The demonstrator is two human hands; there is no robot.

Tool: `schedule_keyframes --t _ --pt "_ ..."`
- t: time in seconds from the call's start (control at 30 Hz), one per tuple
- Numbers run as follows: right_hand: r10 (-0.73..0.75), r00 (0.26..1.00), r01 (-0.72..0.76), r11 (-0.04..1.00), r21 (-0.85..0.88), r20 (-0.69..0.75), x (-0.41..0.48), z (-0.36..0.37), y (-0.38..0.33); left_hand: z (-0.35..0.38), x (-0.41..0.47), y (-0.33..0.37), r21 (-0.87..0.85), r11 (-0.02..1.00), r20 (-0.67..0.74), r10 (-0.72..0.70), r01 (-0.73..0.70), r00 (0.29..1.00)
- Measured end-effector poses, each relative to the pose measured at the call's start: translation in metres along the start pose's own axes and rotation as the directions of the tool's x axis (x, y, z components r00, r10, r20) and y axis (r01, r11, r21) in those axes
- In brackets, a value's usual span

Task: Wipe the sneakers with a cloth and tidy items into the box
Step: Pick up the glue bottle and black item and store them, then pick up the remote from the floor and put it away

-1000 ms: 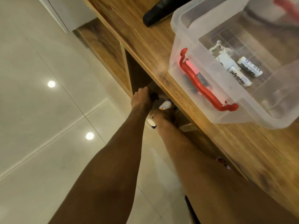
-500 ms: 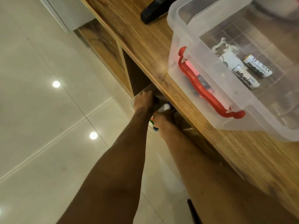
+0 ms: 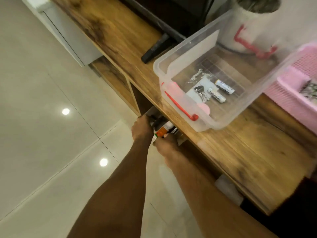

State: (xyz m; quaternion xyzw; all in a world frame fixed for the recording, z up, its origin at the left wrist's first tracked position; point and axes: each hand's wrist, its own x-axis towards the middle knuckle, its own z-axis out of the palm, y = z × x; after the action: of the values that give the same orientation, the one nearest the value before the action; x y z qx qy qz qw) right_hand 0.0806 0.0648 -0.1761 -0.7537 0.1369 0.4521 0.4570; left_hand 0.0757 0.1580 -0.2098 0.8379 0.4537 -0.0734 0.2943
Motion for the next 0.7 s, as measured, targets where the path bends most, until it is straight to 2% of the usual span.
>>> schedule_keyframes --t 0.13,0.23,0.3,0.37,0.5,0.6,0.7 --pt "-0.014 1.000 0.015 0.999 -0.046 0.018 -0.051 -0.016 -0.001 -0.020 -0.056 -0.002 -0.164 0.975 -0.034 -0.160 0.153 0.986" --pt "-0.092 0.996 0.092 0.993 -0.079 0.001 -0.080 -0.035 -0.001 -0.030 -0.090 0.002 -0.280 0.943 -0.045 -0.199 0.179 0.979" --pt "-0.131 0.991 0.127 0.980 -0.152 -0.017 -0.103 -0.053 0.001 -0.043 -0.116 0.014 -0.305 0.943 -0.082 -0.168 0.136 0.982" --pt "-0.174 0.985 0.172 0.969 -0.177 0.007 -0.126 -0.070 0.004 -0.060 -0.144 0.029 -0.261 0.964 -0.138 -0.088 0.050 0.986" --pt "-0.248 0.968 0.252 0.935 -0.250 0.048 -0.180 -0.114 0.000 -0.094 -0.196 0.056 -0.219 0.972 -0.305 0.011 -0.081 0.952" --pt "-0.382 0.923 0.382 0.900 -0.209 0.041 -0.226 -0.156 -0.001 -0.114 -0.235 0.084 -0.291 0.946 -0.376 0.024 -0.142 0.926" --pt "-0.520 0.854 0.514 0.848 -0.127 -0.016 -0.264 -0.195 -0.006 -0.129 -0.269 0.121 -0.303 0.905 -0.457 0.138 -0.300 0.879"
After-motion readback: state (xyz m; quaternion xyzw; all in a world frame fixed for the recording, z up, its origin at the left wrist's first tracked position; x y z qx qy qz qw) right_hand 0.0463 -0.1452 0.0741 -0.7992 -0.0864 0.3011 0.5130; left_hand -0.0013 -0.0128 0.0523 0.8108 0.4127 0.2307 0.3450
